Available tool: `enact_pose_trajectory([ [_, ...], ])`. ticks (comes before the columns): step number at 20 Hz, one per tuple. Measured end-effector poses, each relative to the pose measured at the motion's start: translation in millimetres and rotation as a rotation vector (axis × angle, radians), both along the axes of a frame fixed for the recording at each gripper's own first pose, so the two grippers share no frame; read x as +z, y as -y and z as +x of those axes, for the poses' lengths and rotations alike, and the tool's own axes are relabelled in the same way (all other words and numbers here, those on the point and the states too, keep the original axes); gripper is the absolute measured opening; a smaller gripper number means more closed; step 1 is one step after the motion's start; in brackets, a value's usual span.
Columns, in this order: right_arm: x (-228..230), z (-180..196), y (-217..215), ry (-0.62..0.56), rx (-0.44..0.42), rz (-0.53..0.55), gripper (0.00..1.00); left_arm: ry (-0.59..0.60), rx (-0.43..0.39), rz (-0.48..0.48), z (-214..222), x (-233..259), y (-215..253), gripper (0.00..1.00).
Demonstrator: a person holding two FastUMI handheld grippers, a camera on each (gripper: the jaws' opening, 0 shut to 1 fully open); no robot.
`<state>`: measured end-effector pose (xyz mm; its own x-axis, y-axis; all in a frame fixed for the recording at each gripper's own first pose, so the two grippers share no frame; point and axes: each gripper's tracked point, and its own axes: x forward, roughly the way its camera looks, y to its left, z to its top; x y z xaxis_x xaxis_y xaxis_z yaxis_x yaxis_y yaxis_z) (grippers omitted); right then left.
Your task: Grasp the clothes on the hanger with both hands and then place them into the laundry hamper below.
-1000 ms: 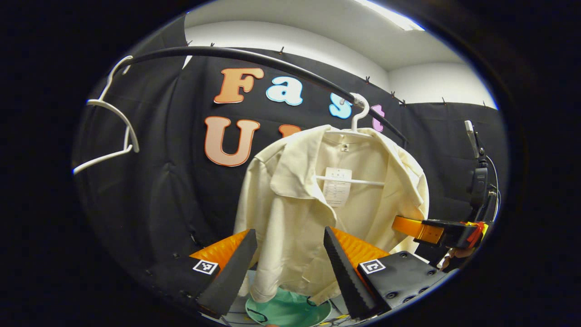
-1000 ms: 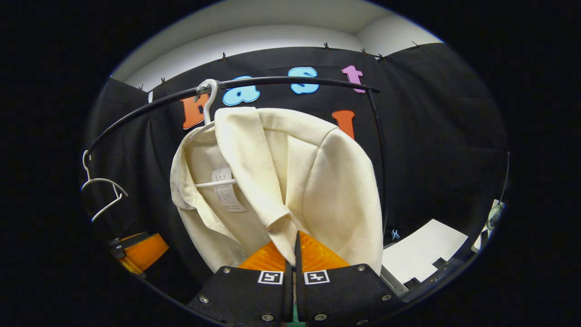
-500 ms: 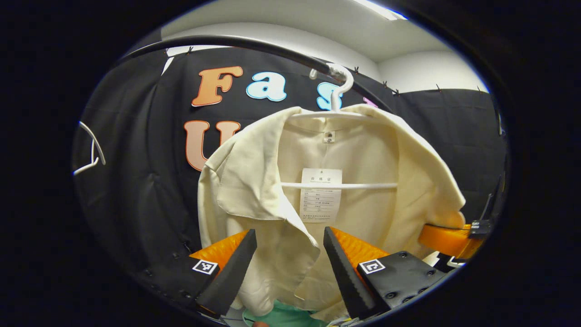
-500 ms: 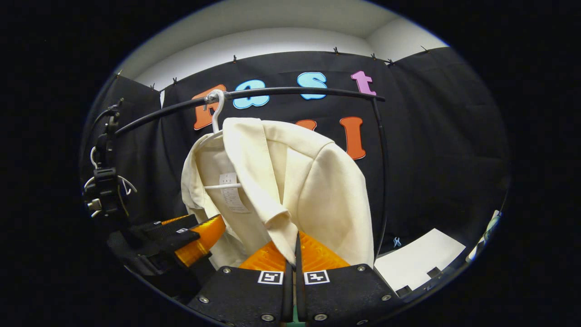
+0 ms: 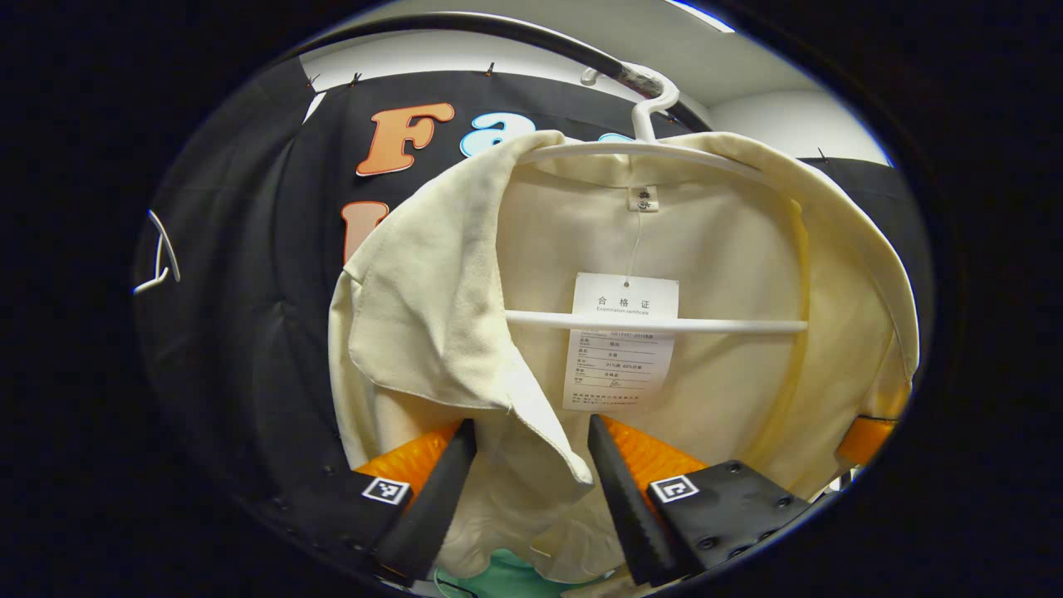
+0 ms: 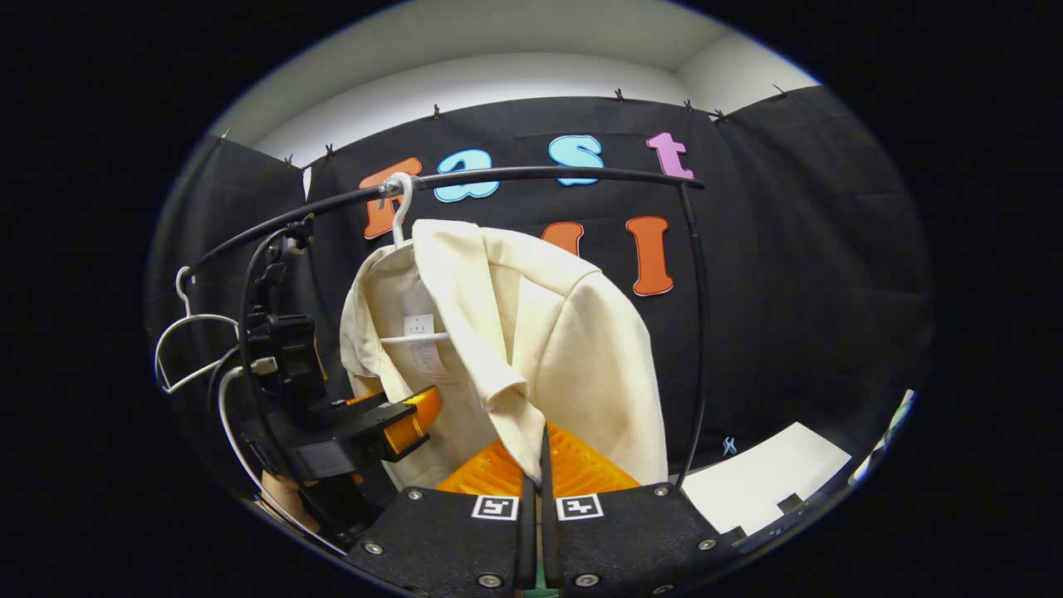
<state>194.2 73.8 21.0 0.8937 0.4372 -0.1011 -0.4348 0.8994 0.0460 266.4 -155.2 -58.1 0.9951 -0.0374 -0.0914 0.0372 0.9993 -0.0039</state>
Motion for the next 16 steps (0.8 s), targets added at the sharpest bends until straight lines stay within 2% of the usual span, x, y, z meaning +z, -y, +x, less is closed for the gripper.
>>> enact_pose_trajectory([
  [2,-0.1,-1.9,2.4,-0.003,0.004,0.003,0.02,-0.003,0.013,0.019,-0.3,-2.9,-4.6,0.65],
  [3,-0.4,-2.1,1.9,-0.003,0.007,0.004,0.02,-0.004,0.017,0.03,0.3,-2.8,-6.3,0.59],
  [4,-0.6,-3.2,2.7,-0.002,0.009,0.003,0.02,-0.006,0.017,0.033,-0.6,-4.3,-6.8,0.48],
  [5,-0.6,-6.5,8.2,-0.001,0.011,0.003,0.03,-0.009,0.01,0.027,-1.7,-3.8,-6.6,0.29],
  [7,1.4,-11.1,11.2,0.007,0.008,0.006,0.02,-0.025,-0.048,-0.015,-4.3,-2.8,0.8,0.17],
  [8,2.4,-12.1,12.4,0.01,0.005,0.008,0.02,-0.028,-0.041,-0.024,-7.7,-2.7,-2.8,0.17],
  [9,4.2,-11.8,12.9,0.011,0.001,0.011,0.02,-0.028,-0.045,-0.026,-10.3,-1.4,-4.9,0.08],
  [12,9.8,-9.5,15.6,0.018,-0.015,0.009,0.02,-0.023,-0.068,-0.064,-14.2,2.8,2.2,0.07],
  [16,26.5,-9.3,19.4,0.054,-0.029,0.019,0.01,-0.006,-0.111,-0.01,-31.8,21.8,3.6,0.07],
])
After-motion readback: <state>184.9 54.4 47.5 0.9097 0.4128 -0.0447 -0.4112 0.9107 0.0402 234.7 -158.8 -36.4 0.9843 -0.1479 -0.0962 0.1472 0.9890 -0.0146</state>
